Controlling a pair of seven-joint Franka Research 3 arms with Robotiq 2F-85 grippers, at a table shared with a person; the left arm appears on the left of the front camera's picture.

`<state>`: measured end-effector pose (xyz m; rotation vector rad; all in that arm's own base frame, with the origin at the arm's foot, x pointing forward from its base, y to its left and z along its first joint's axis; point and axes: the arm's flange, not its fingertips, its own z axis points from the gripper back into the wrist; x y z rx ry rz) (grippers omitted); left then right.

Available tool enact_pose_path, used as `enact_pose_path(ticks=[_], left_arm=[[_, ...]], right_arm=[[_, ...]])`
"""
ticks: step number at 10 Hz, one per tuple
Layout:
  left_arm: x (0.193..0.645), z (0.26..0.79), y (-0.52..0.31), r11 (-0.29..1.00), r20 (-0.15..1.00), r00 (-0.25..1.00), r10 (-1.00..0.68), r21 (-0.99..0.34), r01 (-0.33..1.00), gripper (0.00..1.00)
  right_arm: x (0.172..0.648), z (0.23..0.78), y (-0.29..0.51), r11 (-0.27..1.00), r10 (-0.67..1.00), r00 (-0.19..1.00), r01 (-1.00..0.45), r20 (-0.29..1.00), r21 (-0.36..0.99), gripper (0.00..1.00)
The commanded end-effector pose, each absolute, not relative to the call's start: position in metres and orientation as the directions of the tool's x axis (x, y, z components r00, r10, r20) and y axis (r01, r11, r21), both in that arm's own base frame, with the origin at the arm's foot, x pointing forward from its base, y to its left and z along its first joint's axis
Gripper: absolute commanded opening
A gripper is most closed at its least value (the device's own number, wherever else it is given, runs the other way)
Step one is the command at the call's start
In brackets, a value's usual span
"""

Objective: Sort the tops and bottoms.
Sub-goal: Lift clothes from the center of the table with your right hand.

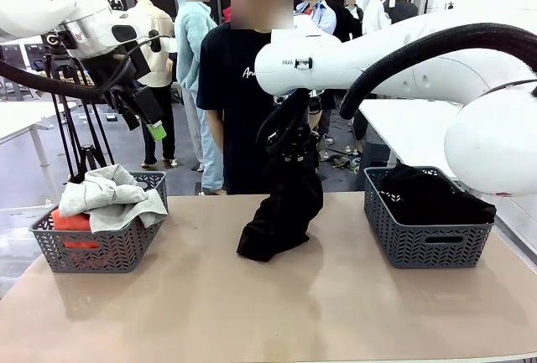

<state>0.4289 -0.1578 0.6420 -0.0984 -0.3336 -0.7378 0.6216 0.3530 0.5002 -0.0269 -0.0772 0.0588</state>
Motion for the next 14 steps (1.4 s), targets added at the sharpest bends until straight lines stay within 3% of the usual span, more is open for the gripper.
enact_pose_path(ticks=[1, 5, 9, 12, 14], left_arm=[[0.428, 0.643, -0.157, 0.739, 0.334, 0.69, -0.643, 0.03, 0.674, 1.0], [0.428, 0.643, -0.157, 0.739, 0.334, 0.69, -0.643, 0.03, 0.674, 1.0], [0.428, 0.643, -0.157, 0.739, 0.334, 0.69, -0.643, 0.03, 0.674, 1.0], [0.428, 0.643, -0.157, 0.739, 0.334, 0.69, -0.643, 0.03, 0.674, 1.0], [0.428, 0.643, -0.157, 0.739, 0.334, 0.69, -0.643, 0.03, 0.674, 1.0]], right_arm=[[0.622, 0.499, 0.353, 0.998, 0.06, 0.995, -0.058, 0.074, -0.03, 0.0], [0.63, 0.65, 0.363, 0.997, -0.015, 0.938, -0.011, 0.347, 0.074, 0.0], [0.617, 0.755, 0.382, 0.985, -0.012, 0.839, -0.085, 0.544, 0.152, 0.0], [0.604, 0.785, 0.391, 0.983, -0.002, 0.796, -0.11, 0.605, 0.149, 0.0], [0.578, 0.753, 0.369, 0.981, 0.002, 0.828, -0.111, 0.56, 0.16, 0.0]])
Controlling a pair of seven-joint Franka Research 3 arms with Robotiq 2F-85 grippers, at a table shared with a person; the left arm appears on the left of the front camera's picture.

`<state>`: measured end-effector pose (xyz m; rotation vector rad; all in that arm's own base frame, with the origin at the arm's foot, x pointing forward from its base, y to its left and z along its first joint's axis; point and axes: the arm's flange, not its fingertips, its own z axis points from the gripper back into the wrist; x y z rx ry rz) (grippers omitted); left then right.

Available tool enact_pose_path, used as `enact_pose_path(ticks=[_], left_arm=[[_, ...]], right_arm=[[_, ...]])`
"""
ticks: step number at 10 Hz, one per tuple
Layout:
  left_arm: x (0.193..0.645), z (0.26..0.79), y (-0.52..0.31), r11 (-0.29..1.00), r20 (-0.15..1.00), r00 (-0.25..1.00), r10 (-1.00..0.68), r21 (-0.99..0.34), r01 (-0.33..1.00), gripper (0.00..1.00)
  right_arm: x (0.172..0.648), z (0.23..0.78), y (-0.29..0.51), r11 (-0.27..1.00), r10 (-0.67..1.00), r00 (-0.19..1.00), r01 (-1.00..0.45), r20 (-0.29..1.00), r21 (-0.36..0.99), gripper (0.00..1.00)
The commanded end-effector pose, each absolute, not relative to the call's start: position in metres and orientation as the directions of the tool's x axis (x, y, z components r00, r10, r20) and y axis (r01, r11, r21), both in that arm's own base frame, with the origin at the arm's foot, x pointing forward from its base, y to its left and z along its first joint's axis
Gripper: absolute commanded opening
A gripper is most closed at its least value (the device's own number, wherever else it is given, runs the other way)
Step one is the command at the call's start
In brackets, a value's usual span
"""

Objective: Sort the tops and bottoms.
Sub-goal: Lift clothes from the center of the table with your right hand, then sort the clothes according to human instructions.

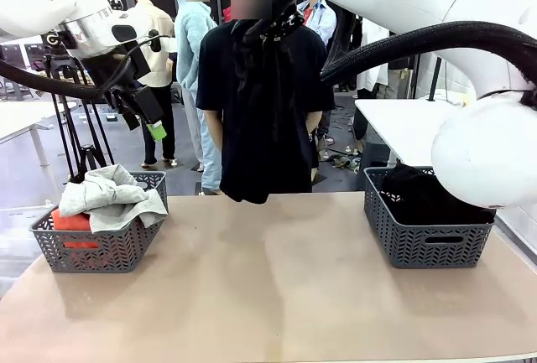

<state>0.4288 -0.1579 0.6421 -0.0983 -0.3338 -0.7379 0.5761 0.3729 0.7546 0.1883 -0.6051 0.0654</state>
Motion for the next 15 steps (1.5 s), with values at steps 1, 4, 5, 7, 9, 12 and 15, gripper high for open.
enact_pose_path(ticks=[1, 4, 5, 7, 9, 12, 15], left_arm=[[0.4281, 0.6431, -0.157, 0.739, 0.334, 0.69, -0.643, 0.03, 0.674, 1.0], [0.4281, 0.6431, -0.157, 0.739, 0.334, 0.69, -0.643, 0.03, 0.674, 1.0], [0.4281, 0.6431, -0.157, 0.739, 0.334, 0.69, -0.643, 0.03, 0.674, 1.0], [0.4281, 0.6431, -0.157, 0.739, 0.334, 0.69, -0.643, 0.03, 0.674, 1.0], [0.4281, 0.6431, -0.157, 0.739, 0.334, 0.69, -0.643, 0.03, 0.674, 1.0], [0.4281, 0.6431, -0.157, 0.739, 0.334, 0.69, -0.643, 0.03, 0.674, 1.0], [0.4281, 0.6431, -0.157, 0.739, 0.334, 0.69, -0.643, 0.03, 0.674, 1.0]], right_arm=[[0.5775, 0.7532, 0.369, 0.981, 0.002, 0.828, -0.111, 0.56, 0.16, 0.0], [0.5775, 0.7532, 0.369, 0.981, 0.002, 0.828, -0.111, 0.56, 0.16, 0.0], [0.5775, 0.7532, 0.369, 0.981, 0.002, 0.828, -0.111, 0.56, 0.16, 0.0], [0.5775, 0.7532, 0.369, 0.981, 0.002, 0.828, -0.111, 0.56, 0.16, 0.0], [0.5775, 0.7532, 0.369, 0.981, 0.002, 0.828, -0.111, 0.56, 0.16, 0.0], [0.5775, 0.7532, 0.369, 0.981, 0.002, 0.828, -0.111, 0.56, 0.16, 0.0], [0.5775, 0.7532, 0.369, 0.981, 0.002, 0.828, -0.111, 0.56, 0.16, 0.0]])
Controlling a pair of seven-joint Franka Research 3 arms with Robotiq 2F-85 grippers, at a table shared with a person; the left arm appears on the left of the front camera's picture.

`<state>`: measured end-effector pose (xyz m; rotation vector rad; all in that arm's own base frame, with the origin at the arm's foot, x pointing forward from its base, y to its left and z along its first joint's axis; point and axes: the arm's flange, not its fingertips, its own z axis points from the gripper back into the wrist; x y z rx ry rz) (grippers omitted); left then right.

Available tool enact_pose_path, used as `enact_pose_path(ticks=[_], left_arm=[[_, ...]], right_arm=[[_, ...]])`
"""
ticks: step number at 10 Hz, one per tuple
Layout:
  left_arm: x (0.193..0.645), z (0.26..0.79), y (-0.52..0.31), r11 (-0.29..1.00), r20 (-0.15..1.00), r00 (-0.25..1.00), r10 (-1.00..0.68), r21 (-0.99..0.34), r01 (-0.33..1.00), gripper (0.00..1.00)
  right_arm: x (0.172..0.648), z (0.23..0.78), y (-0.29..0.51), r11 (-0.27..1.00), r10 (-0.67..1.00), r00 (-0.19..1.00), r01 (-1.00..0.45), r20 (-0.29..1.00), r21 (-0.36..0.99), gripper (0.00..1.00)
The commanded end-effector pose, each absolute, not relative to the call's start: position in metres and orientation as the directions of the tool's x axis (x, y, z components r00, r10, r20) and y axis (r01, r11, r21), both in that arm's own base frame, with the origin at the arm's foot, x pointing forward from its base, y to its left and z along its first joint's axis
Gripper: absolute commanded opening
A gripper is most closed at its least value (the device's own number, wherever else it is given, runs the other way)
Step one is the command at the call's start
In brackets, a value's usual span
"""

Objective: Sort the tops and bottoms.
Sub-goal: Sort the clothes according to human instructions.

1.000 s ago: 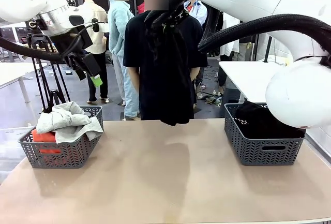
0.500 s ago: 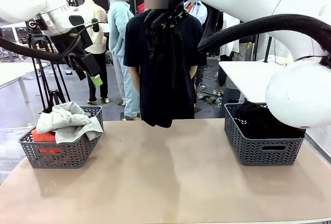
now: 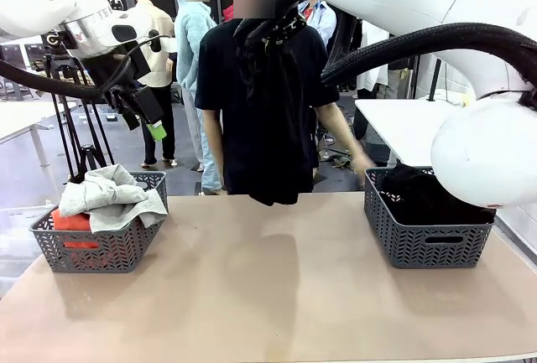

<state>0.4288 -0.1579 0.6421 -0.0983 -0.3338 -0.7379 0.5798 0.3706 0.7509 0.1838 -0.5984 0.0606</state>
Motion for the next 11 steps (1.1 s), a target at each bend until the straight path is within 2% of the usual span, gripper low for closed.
enact_pose_path(ticks=[1, 11], left_arm=[[0.4281, 0.6431, -0.157, 0.739, 0.334, 0.69, -0.643, 0.03, 0.674, 1.0], [0.4281, 0.6431, -0.157, 0.739, 0.334, 0.69, -0.643, 0.03, 0.674, 1.0]], right_arm=[[0.5775, 0.7532, 0.369, 0.981, 0.002, 0.828, -0.111, 0.56, 0.16, 0.0], [0.5775, 0.7532, 0.369, 0.981, 0.002, 0.828, -0.111, 0.56, 0.16, 0.0]])
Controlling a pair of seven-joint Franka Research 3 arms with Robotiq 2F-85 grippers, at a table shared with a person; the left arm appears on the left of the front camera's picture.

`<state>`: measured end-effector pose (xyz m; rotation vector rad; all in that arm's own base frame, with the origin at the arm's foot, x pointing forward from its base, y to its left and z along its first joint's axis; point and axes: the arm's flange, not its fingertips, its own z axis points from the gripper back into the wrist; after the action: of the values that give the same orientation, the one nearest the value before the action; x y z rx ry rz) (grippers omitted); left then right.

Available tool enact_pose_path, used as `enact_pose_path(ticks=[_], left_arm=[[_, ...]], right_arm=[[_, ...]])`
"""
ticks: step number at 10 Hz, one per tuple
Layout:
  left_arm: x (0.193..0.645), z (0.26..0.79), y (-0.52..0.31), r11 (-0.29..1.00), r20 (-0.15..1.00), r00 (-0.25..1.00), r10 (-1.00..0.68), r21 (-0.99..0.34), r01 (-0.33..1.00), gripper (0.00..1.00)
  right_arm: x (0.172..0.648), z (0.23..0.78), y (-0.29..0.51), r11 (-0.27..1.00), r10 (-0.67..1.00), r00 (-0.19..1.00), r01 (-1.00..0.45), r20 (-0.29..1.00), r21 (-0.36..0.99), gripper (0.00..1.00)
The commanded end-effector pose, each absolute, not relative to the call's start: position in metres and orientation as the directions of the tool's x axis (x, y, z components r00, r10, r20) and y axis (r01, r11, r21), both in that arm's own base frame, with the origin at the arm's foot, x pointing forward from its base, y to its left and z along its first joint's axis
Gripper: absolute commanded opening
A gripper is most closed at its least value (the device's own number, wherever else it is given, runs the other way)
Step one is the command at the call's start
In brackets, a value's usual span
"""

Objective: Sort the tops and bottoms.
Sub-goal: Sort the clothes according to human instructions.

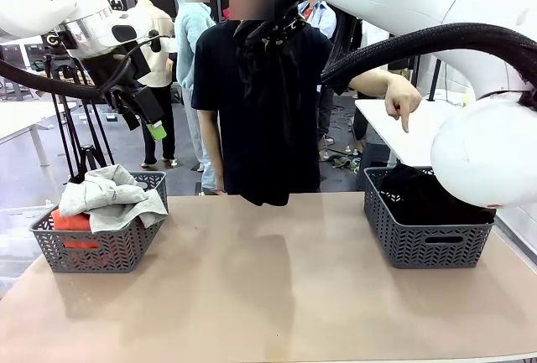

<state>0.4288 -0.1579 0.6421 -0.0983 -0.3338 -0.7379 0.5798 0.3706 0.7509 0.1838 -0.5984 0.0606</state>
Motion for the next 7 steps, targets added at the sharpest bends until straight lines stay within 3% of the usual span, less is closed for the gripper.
enact_pose_path(ticks=[1, 7], left_arm=[[0.4281, 0.6431, -0.157, 0.739, 0.334, 0.69, -0.643, 0.03, 0.674, 1.0], [0.4281, 0.6431, -0.157, 0.739, 0.334, 0.69, -0.643, 0.03, 0.674, 1.0]], right_arm=[[0.5775, 0.7532, 0.369, 0.981, 0.002, 0.828, -0.111, 0.56, 0.16, 0.0], [0.5798, 0.7509, 0.3706, 0.982, 0.004, 0.825, -0.11, 0.565, 0.154, 0.0]])
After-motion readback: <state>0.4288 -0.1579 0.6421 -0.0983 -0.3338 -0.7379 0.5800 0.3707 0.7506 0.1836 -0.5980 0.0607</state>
